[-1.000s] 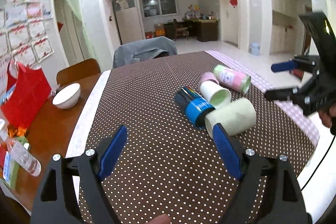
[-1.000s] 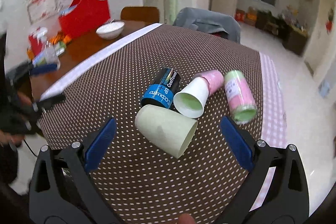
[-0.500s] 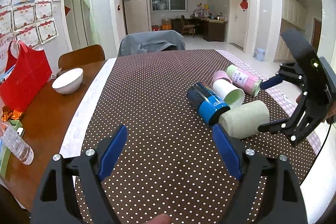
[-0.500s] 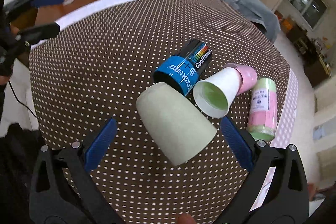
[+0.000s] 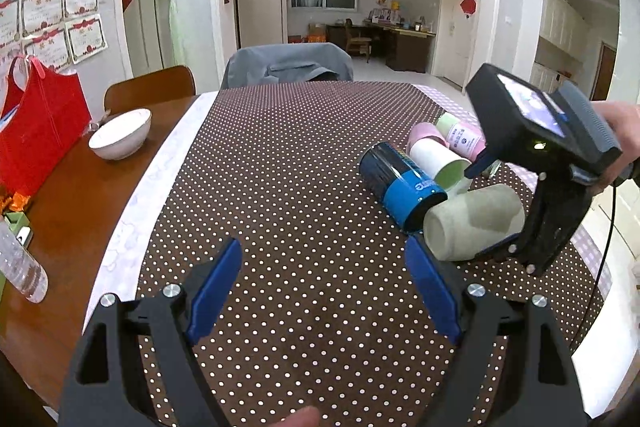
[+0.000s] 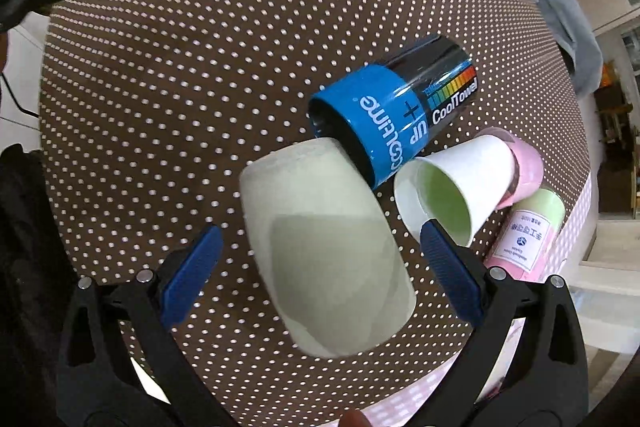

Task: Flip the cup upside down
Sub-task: 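Grasp the pale green cup with the right tool and rotate it rim-down, then lower the inverted cup onto the tablecloth and open the right tool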

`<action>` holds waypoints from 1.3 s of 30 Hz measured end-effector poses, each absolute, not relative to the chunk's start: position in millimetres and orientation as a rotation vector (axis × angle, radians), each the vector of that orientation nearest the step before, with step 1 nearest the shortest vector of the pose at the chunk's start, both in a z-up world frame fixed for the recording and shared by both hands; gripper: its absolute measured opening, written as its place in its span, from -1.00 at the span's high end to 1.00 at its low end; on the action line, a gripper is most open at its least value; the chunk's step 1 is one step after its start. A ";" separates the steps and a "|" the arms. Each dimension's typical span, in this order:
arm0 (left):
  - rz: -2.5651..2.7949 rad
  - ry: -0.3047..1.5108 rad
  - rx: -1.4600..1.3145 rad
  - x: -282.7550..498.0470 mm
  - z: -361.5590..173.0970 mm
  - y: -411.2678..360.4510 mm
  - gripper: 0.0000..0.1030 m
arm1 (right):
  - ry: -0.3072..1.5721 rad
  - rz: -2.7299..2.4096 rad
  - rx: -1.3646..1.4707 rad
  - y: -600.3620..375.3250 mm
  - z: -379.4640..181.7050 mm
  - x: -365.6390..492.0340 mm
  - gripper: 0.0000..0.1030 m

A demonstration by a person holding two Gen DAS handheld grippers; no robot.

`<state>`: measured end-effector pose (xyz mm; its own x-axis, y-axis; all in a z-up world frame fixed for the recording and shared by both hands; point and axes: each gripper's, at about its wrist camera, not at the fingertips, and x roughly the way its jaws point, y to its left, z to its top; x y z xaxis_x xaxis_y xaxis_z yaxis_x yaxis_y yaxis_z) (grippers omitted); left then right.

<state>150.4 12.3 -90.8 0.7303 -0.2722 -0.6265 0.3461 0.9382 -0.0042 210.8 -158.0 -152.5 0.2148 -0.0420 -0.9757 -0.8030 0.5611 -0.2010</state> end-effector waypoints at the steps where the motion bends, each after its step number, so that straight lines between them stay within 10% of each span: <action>1: -0.341 0.674 0.113 150.7 -92.1 12.2 -0.60 | 1.267 0.626 -0.850 -157.3 -155.2 212.7 -0.88; 11: -0.341 0.705 0.101 151.4 -104.0 15.4 -0.60 | 1.330 0.582 -0.830 -160.0 -183.2 234.0 -0.58; 39: -0.313 0.580 0.139 98.0 -76.6 9.0 -0.60 | 0.896 0.518 0.045 -247.7 -97.9 148.3 -0.51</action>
<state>98.0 9.0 -76.6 0.7908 -0.2512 -0.5581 0.3287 0.9435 0.0411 148.3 -247.7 -97.9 0.5111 0.4485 -0.7332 -0.4115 0.8766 0.2494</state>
